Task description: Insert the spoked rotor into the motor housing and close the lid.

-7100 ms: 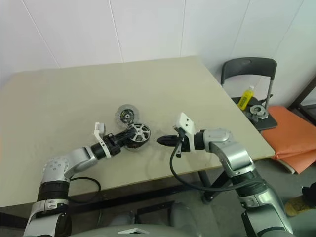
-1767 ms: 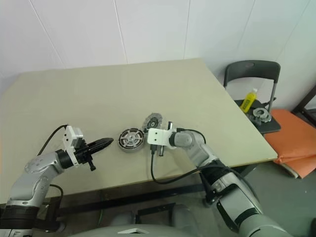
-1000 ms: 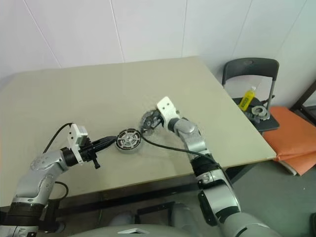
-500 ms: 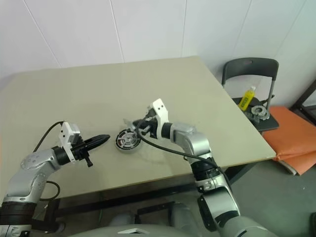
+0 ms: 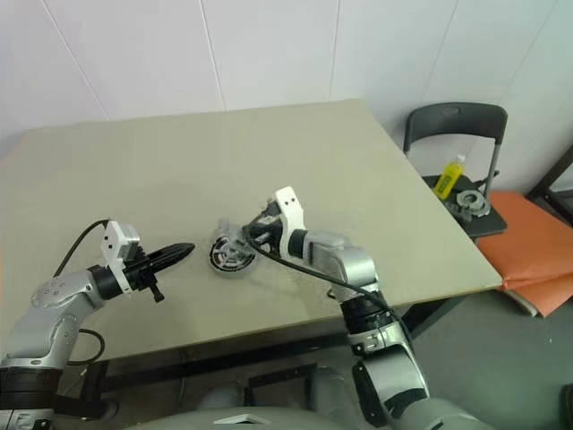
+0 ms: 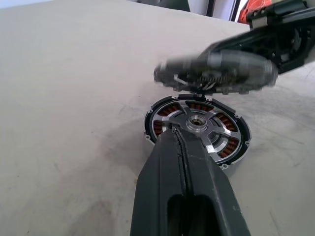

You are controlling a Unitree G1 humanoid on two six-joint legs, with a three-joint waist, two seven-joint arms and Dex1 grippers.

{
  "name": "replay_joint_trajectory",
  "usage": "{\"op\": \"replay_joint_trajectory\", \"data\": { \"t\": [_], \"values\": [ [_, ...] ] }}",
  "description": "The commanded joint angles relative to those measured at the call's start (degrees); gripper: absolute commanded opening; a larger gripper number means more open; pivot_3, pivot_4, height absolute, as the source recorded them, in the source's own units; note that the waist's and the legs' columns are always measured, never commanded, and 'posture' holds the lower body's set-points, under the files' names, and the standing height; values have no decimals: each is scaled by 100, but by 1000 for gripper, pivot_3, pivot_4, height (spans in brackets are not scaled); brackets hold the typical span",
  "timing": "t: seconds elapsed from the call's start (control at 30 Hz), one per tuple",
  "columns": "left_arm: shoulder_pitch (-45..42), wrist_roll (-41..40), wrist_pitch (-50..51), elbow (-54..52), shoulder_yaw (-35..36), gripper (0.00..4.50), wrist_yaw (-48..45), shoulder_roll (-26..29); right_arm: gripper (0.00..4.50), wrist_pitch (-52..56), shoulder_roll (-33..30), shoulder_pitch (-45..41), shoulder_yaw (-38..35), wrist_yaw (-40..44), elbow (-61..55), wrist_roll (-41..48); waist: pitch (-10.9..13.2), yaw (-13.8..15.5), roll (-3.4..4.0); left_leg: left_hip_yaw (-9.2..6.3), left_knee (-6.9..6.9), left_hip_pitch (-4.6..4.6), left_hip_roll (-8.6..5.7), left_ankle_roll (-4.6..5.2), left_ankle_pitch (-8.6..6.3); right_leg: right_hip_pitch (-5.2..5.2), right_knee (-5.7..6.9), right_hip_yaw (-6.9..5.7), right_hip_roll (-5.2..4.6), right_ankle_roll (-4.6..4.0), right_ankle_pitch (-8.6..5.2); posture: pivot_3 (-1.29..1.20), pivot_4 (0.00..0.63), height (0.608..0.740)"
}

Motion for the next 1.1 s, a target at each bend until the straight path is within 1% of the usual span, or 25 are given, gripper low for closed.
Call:
{"op": "replay_joint_trajectory", "data": {
  "t": [0.03,0.17,0.23,0.3,0.43,0.57,0.7,0.8,0.97,1.1],
  "values": [
    [-58,-129,-17,-154,97,37,-92,60,0,285,129,-79,-188,-58,-121,346,0,1,0,0,1,0,0,0,0,0,1,0,0,0,0,0,0,740],
    [46,-199,6,-252,136,37,-193,102,0,258,37,-41,4,-65,-154,238,0,-1,0,0,5,0,0,0,0,2,1,-1,-1,0,0,0,0,740],
    [103,-201,14,-270,148,37,-220,139,0,56,-117,-32,262,-80,-112,-41,0,-6,0,0,5,0,0,0,0,2,1,-1,-1,0,0,0,0,740],
    [148,-152,-8,-243,151,37,-232,175,0,-236,-334,4,673,-15,-57,-397,0,-20,0,0,5,1,0,0,0,2,0,-1,-1,0,0,0,0,740],
    [158,-138,-41,-225,132,37,-183,184,0,-41,-98,44,429,0,-107,7,-1,-29,-1,-2,5,1,0,0,0,2,1,-2,0,0,-1,0,0,740],
    [155,-141,-44,-236,123,37,-134,149,0,-216,-158,29,600,-45,27,-239,-1,-73,-1,-3,5,2,0,0,0,2,3,-3,0,0,-1,0,0,740],
    [120,-97,-77,-203,85,37,-90,116,0,-384,-93,-22,634,36,2,-212,-2,-127,-2,-4,7,2,0,0,0,5,3,-4,-2,0,0,0,0,740],
    [100,-78,-79,-198,56,37,-65,88,0,-452,-70,-102,710,186,-53,-159,-1,-143,-2,-4,7,2,0,0,0,5,3,-4,-1,1,0,0,0,740],
    [55,-60,-79,-169,43,37,-43,69,0,-998,-289,-370,1348,594,41,-634,-1,-147,-2,-5,6,2,0,0,0,4,5,-4,0,1,0,0,0,740],
    [6,-54,-78,-137,34,37,-36,60,0,-1323,-360,-704,1677,915,370,-917,-2,-144,-3,-5,9,2,-1,0,0,5,5,-5,0,1,0,0,0,740]
  ]
}}
